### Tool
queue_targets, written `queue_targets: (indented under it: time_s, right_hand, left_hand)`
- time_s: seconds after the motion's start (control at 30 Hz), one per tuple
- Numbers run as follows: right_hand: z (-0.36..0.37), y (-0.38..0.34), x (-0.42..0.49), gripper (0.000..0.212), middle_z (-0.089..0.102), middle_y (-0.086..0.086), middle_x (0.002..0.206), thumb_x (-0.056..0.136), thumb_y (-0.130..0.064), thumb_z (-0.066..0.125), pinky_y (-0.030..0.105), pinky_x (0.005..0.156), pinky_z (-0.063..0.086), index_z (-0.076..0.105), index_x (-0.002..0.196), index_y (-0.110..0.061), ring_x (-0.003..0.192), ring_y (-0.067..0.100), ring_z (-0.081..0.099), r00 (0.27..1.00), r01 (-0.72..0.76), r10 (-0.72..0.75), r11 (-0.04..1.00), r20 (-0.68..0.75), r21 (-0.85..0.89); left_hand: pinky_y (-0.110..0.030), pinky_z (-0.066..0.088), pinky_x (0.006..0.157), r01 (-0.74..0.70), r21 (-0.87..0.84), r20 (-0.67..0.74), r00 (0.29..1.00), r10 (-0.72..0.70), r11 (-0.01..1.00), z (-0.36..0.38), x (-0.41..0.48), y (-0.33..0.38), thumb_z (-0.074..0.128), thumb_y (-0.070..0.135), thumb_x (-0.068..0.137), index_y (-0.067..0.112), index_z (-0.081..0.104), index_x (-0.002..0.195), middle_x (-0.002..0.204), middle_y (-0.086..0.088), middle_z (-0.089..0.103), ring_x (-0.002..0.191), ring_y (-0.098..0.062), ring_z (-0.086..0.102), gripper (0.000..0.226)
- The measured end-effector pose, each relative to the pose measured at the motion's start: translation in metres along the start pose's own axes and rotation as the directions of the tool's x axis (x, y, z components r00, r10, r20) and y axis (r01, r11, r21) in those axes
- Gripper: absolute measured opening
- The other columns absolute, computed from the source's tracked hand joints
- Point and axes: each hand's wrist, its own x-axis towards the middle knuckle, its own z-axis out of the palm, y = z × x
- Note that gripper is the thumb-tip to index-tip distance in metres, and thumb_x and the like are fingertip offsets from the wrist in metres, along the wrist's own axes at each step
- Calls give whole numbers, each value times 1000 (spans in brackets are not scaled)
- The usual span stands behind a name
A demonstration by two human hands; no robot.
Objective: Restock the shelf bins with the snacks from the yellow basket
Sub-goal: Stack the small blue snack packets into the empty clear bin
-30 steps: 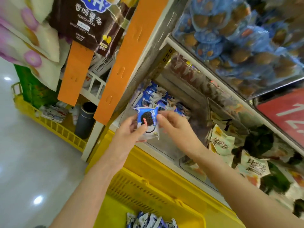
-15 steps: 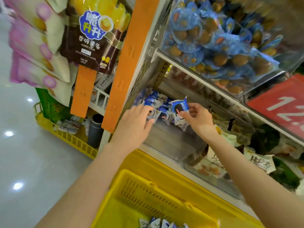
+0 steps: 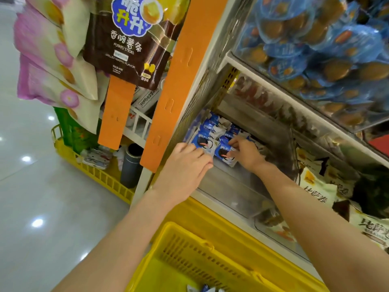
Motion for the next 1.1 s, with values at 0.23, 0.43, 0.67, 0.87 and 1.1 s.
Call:
queue_targets:
  time_s: [0.23, 0.43, 0.67, 0.87, 1.1]
  right_hand:
    - [-2, 1, -1, 35, 60, 9, 120, 83, -19, 68, 39, 95, 46, 59, 117, -13, 110, 23, 56, 994, 68, -80, 985, -69, -160]
    - [-4, -14, -31, 56, 44, 14, 141, 93, -22, 55, 40, 103, 41, 28, 140, -9, 124, 29, 49, 993, -25, 26, 1000, -119, 11]
    - [-12, -16, -131, 44, 45, 1, 141, 99, -37, 39, 35, 100, 42, 32, 139, -22, 124, 19, 49, 979, 143, -120, 981, -164, 134]
    - [-3, 2, -206, 51, 37, 6, 147, 99, -31, 40, 29, 114, 23, 28, 145, -13, 135, 19, 36, 935, 289, -326, 929, -140, -232]
    - [34, 43, -268, 34, 63, 11, 108, 86, -15, 66, 38, 86, 51, 60, 119, -7, 101, 30, 61, 897, 305, -369, 915, -242, -263]
  left_hand:
    - [-30, 26, 99, 7, 10, -10, 1000, -7, 1000, 0, 1, 0, 39, 30, 98, 22, 61, 109, 106, 4, 65, 104, -15, 53, 26]
    - [-28, 22, 101, 65, -34, 35, 997, -64, 997, -4, 1, 3, 39, 33, 98, 25, 61, 110, 107, 8, 63, 106, -11, 49, 26]
    - [-33, 24, 104, 138, 9, 80, 987, -138, 990, -8, 2, 14, 41, 26, 98, 19, 60, 111, 109, 0, 62, 106, -18, 49, 25]
    - [-35, 28, 108, 142, 111, 87, 985, -152, 984, -4, -15, 48, 40, 22, 97, 15, 44, 131, 134, -7, 46, 128, -22, 37, 35]
    - [-33, 26, 107, 81, 93, 112, 990, -92, 992, 23, -76, 91, 36, 24, 98, 17, 48, 129, 134, -4, 46, 129, -21, 36, 34]
